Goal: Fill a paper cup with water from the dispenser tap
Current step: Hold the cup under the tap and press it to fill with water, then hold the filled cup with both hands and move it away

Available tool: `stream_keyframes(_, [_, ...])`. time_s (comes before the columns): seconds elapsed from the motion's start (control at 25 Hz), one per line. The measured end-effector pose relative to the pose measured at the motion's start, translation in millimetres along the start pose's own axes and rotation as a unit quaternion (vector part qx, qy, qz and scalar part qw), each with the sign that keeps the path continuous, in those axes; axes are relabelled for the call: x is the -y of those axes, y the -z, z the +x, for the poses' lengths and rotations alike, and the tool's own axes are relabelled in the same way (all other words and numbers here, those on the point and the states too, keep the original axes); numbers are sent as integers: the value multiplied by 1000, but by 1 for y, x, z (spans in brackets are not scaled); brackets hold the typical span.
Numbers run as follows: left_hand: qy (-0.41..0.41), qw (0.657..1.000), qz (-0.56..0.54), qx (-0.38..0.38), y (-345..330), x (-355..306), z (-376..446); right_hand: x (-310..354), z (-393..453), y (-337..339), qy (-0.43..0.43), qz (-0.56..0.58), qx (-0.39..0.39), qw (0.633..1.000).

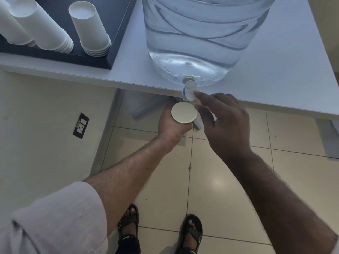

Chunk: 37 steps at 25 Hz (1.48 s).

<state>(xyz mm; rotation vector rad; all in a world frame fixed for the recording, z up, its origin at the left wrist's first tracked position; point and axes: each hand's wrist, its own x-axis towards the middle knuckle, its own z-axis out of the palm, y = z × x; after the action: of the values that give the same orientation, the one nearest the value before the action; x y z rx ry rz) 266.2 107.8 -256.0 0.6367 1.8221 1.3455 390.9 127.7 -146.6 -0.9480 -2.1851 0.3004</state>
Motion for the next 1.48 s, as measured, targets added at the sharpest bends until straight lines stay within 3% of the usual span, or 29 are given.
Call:
stream_keyframes(0.24, [-10, 1000, 0, 13, 6, 9, -7, -17, -36, -5, -164, 65, 10, 984])
stream_keyframes(0.4, [-20, 999, -5, 33, 12, 8, -14, -24, -52, -10, -292, 119, 44, 948])
stream_keyframes(0.64, [-47, 997, -2, 68, 19, -6, -30, -19, -53, -13, -447, 277, 102, 844])
stream_keyframes(0.96, [-77, 989, 2, 125, 17, -28, -68, -13, -49, 7, -510, 452, 147, 717])
stream_keyframes(1.24, [-115, 981, 28, 151, -6, -73, -87, -21, -35, 56, -463, 494, 128, 725])
stream_keyframes(1.48, [-147, 971, 44, 184, -52, -121, -101, -38, -20, 111, -470, 469, 51, 746])
